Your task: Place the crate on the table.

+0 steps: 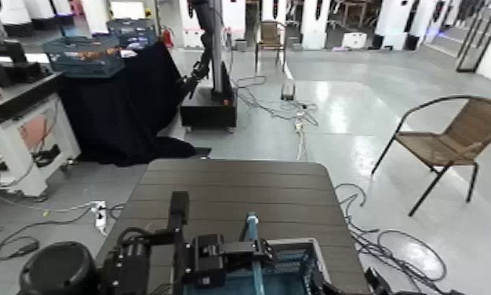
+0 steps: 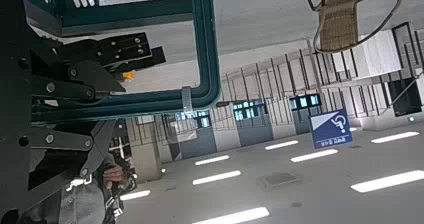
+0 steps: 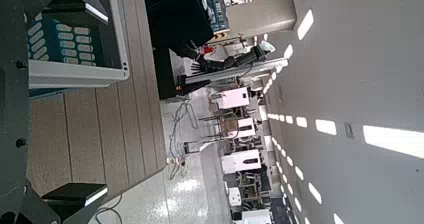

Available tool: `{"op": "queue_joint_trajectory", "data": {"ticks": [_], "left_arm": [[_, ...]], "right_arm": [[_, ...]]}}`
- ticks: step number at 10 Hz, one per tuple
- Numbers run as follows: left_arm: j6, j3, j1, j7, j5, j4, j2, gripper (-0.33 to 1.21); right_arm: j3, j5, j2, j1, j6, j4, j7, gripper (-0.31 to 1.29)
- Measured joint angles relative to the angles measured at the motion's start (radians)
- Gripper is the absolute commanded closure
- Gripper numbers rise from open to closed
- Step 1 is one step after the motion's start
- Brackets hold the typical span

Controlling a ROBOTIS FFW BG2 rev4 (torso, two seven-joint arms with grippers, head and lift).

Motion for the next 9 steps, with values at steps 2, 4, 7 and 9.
{"op": "queue_joint_trajectory", "data": {"ticks": [2, 4, 7, 9], "left_arm": [[0.000, -0.001, -0.002, 0.000, 0.000, 0.001, 0.000, 1.19], [0.000, -0.001, -0.002, -0.001, 0.000, 0.002, 0.000, 1.19], [0.004, -0.007, -0.009, -0.001, 0.000, 0.014, 0.000, 1.19], [0.019, -0.027, -0.047, 0.000, -0.003, 0.053, 0.000, 1.19]], "right_arm": [[0.000, 0.000, 0.000, 0.000, -0.001, 0.001, 0.000, 0.13], [0.000, 0.000, 0.000, 0.001, -0.002, 0.001, 0.000, 0.13], [0.000, 0.000, 0.001, 0.001, -0.002, 0.001, 0.000, 0.13], [0.001, 0.000, 0.002, 0.001, -0.002, 0.001, 0.000, 0.13]]}}
